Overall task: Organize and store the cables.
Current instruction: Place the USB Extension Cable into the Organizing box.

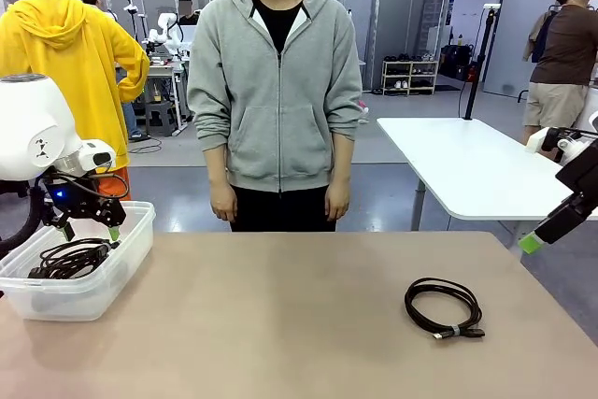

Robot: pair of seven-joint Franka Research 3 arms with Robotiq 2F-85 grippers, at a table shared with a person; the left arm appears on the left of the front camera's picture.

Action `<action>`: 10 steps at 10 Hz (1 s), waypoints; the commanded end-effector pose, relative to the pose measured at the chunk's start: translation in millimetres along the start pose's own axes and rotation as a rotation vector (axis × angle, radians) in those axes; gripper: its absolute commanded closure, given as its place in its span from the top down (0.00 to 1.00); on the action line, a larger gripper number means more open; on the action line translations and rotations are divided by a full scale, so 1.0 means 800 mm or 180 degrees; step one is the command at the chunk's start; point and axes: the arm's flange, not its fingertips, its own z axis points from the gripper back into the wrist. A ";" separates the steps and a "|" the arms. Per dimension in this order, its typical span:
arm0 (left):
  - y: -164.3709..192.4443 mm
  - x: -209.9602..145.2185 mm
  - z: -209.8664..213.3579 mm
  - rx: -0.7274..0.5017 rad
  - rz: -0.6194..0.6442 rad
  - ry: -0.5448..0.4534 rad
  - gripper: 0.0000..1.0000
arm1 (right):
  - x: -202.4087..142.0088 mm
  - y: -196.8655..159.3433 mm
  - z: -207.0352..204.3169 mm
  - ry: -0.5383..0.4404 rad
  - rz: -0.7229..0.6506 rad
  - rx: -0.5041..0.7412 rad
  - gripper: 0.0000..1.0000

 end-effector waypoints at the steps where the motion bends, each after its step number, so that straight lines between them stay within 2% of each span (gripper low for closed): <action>1: 0.001 0.000 0.000 -0.0011 -0.0031 0.0002 1.00 | 0.003 0.001 0.002 0.0028 -0.0078 -0.0032 1.00; 4: 0.000 0.000 0.000 0.0000 0.0000 0.0000 1.00 | 0.003 0.001 0.002 0.0028 -0.0078 -0.0032 1.00; 5: -0.006 -0.026 0.030 -0.0100 -0.0423 -0.0077 1.00 | 0.003 0.001 0.002 0.0028 -0.0078 -0.0032 1.00; 7: -0.002 -0.077 0.080 -0.0172 -0.0713 -0.0218 1.00 | 0.003 0.001 0.002 0.0028 -0.0078 -0.0032 1.00; 8: 0.002 -0.097 0.106 -0.0335 -0.0889 -0.0267 1.00 | 0.000 0.000 0.000 0.0001 0.0000 0.0000 1.00; 9: 0.007 -0.118 0.129 -0.0442 -0.1053 -0.0309 1.00 | 0.012 0.008 -0.004 0.0066 0.0409 -0.0048 1.00; 10: 0.018 -0.147 0.157 -0.0703 -0.1269 -0.0201 1.00 | 0.026 0.022 -0.014 0.0071 0.0988 -0.0046 1.00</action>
